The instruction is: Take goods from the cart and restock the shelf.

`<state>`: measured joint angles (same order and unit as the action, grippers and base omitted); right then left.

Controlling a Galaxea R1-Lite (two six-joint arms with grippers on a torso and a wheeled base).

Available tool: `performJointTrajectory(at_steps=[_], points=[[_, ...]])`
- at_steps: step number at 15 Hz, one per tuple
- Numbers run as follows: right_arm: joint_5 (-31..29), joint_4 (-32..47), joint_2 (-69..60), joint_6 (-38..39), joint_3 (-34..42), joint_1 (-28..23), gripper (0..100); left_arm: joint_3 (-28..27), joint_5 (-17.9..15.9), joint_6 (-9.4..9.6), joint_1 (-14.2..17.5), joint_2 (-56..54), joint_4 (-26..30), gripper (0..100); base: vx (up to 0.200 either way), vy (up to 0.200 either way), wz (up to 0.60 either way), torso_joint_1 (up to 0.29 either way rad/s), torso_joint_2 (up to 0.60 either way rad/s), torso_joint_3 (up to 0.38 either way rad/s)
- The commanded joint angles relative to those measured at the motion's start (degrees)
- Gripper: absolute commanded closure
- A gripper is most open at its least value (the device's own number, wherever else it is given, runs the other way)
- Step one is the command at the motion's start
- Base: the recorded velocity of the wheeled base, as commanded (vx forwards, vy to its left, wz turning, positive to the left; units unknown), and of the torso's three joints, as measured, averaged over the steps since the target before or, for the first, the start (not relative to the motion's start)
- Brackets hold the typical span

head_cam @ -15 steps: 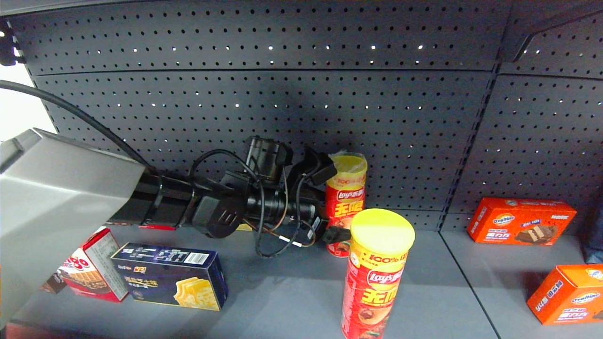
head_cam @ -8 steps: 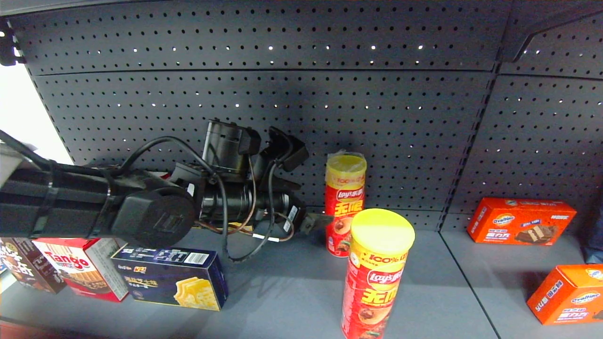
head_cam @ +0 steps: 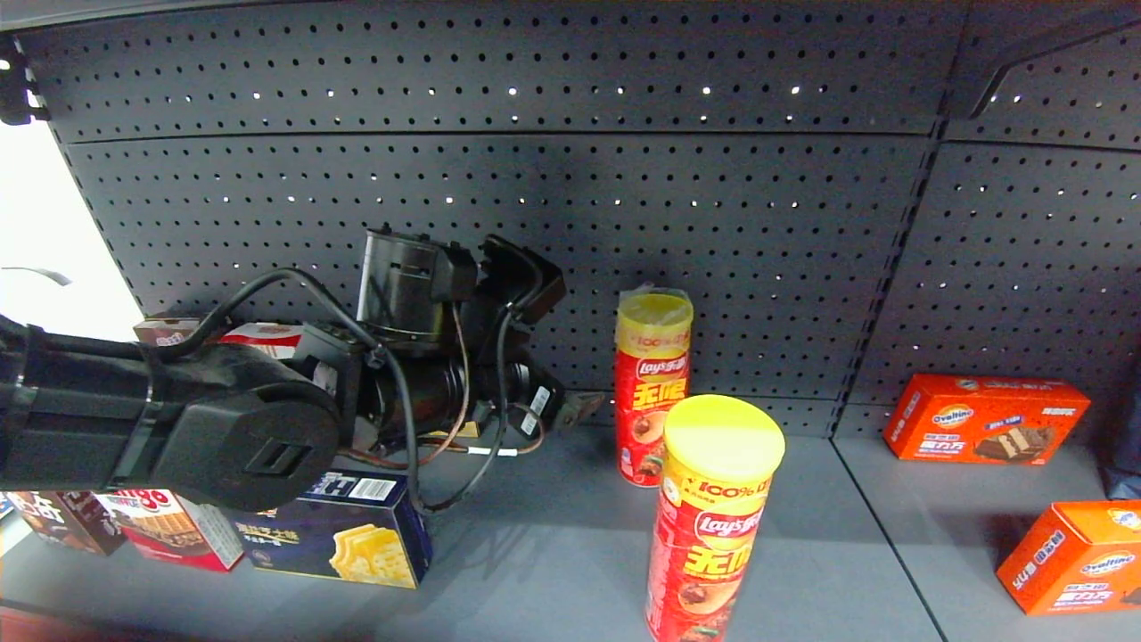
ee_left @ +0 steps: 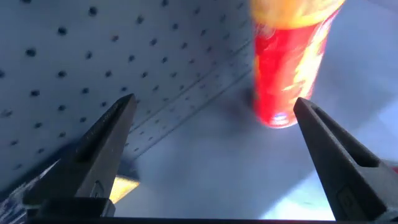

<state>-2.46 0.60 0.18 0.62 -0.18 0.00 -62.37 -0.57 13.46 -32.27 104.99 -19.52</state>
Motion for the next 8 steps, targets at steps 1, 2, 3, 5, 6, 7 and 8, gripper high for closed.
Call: performJointTrajectory(at_steps=[1,2,3,5,6,7,8], points=[[0.0,0.0,0.1,0.0,0.0,0.0,0,0.4,0.7,0.69,-0.8,2.2,-0.2,0,0.000,0.000,0.00,0.000,0.00,0.000],[0.0,0.0,0.1,0.0,0.0,0.0,0,0.1,0.8,0.69,-1.0,3.2,-0.2,0,0.000,0.000,0.00,0.000,0.00,0.000],[0.0,0.0,0.1,0.0,0.0,0.0,0,0.1,0.8,0.69,-1.0,3.6,-0.3,0,0.000,0.000,0.00,0.000,0.00,0.000],[0.0,0.0,0.1,0.0,0.0,0.0,0,-0.1,0.8,0.60,-1.2,5.1,-1.8,0,0.000,0.000,0.00,0.000,0.00,0.000],[0.0,0.0,0.1,0.0,0.0,0.0,0,-0.2,0.8,0.60,-1.4,6.1,-2.5,0,0.000,0.000,0.00,0.000,0.00,0.000],[0.0,0.0,0.1,0.0,0.0,0.0,0,-0.4,0.8,0.25,-1.8,6.6,-2.6,0,0.000,0.000,0.00,0.000,0.00,0.000],[0.0,0.0,0.1,0.0,0.0,0.0,0,-0.5,0.8,0.16,-1.8,6.8,-2.5,0,0.000,0.000,0.00,0.000,0.00,0.000]])
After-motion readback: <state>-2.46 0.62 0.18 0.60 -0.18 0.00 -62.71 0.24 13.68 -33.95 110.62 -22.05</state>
